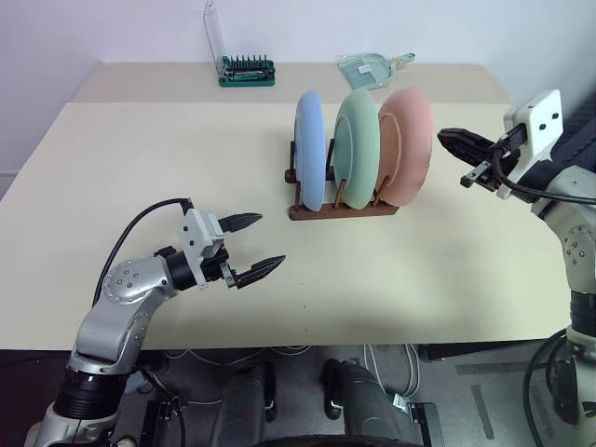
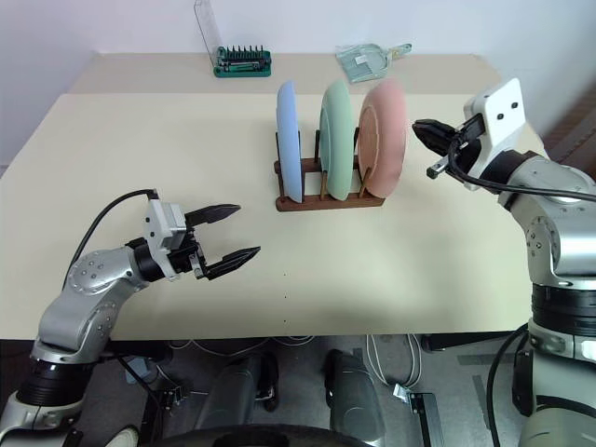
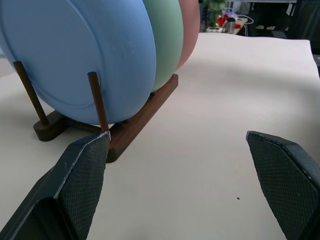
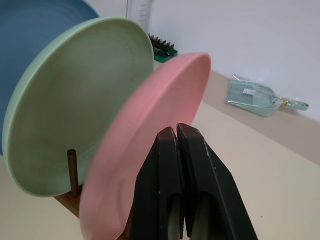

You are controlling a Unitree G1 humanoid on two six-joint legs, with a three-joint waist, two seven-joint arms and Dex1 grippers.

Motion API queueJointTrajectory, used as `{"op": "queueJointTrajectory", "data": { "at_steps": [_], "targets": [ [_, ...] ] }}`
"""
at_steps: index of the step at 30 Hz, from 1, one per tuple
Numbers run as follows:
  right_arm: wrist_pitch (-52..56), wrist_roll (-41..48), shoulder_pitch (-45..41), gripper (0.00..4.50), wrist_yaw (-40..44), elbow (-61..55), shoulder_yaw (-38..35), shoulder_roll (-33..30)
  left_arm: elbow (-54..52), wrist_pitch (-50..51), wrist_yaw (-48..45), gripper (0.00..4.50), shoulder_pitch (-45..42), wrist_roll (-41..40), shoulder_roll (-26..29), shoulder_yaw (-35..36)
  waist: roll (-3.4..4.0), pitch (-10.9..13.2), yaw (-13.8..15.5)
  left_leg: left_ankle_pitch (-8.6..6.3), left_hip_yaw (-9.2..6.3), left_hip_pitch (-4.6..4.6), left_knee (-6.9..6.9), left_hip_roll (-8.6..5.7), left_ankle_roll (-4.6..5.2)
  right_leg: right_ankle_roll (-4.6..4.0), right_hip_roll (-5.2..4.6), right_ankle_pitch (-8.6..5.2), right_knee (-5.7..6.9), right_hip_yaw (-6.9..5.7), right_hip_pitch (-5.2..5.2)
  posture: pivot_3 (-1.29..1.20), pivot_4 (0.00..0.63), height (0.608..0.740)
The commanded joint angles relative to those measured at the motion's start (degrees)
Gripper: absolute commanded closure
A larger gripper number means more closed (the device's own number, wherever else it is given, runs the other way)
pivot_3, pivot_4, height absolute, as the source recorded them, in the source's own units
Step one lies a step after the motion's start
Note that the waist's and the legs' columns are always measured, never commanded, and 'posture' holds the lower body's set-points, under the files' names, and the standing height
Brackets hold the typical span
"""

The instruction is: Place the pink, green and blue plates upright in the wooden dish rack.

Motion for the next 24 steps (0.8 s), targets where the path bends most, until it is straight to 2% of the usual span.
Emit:
{"op": "queueJointTrajectory", "data": {
  "at_steps": [1, 8, 15, 19, 24],
  "targets": [
    [-0.4, 0.0, -0.5, 4.46, 0.1, -1.3, -1.1, -0.1, -1.7, -0.4, 0.2, 0.0, 0.4, -0.2, 0.2, 0.3, 0.0, 0.0, 0.0, 0.0, 0.0, 0.0, 0.0, 0.0, 0.0, 0.0, 0.0, 0.0, 0.0, 0.0, 0.0, 0.0, 0.15, 0.74],
    [-2.9, -3.0, 1.9, 4.46, -0.4, 3.6, -2.5, -1.1, 0.2, -2.0, 3.0, 0.0, 0.6, 2.2, 0.1, 1.8, -0.02, 0.0, 0.1, 0.0, 0.0, 0.0, 0.02, 0.0, 0.0, 0.01, 0.01, 0.01, 0.01, 0.0, 0.02, 0.0, 0.15, 0.74],
    [-9.7, -6.0, 10.4, 4.46, 5.6, 10.2, -4.0, -4.4, 7.6, -5.4, 6.4, 0.0, 4.0, 5.1, 3.1, 9.7, 0.0, 0.0, 0.6, 0.0, 0.0, 0.02, 0.03, 0.02, 0.01, 0.02, 0.05, 0.0, 0.01, -0.01, 0.01, 0.0, 0.15, 0.74],
    [-11.8, -5.9, 11.1, 4.46, 6.6, 12.6, -4.4, -3.4, 9.7, -7.5, 5.6, 0.0, 5.9, 5.6, 5.0, 11.8, 0.03, 0.0, 0.5, 0.0, 0.01, 0.06, 0.06, 0.03, -0.01, 0.0, 0.05, 0.01, 0.05, 0.0, 0.03, 0.0, 0.15, 0.74],
    [-16.1, -7.2, 8.7, 4.46, 7.1, 20.9, -4.1, -2.5, 10.7, -7.5, 5.5, 0.0, 5.7, 5.2, 5.7, 13.3, 0.03, 0.0, 1.0, -0.01, -0.01, 0.06, 0.14, 0.02, -0.03, -0.02, -0.02, 0.05, 0.04, 0.0, 0.05, 0.0, 0.15, 0.74]
  ]
}}
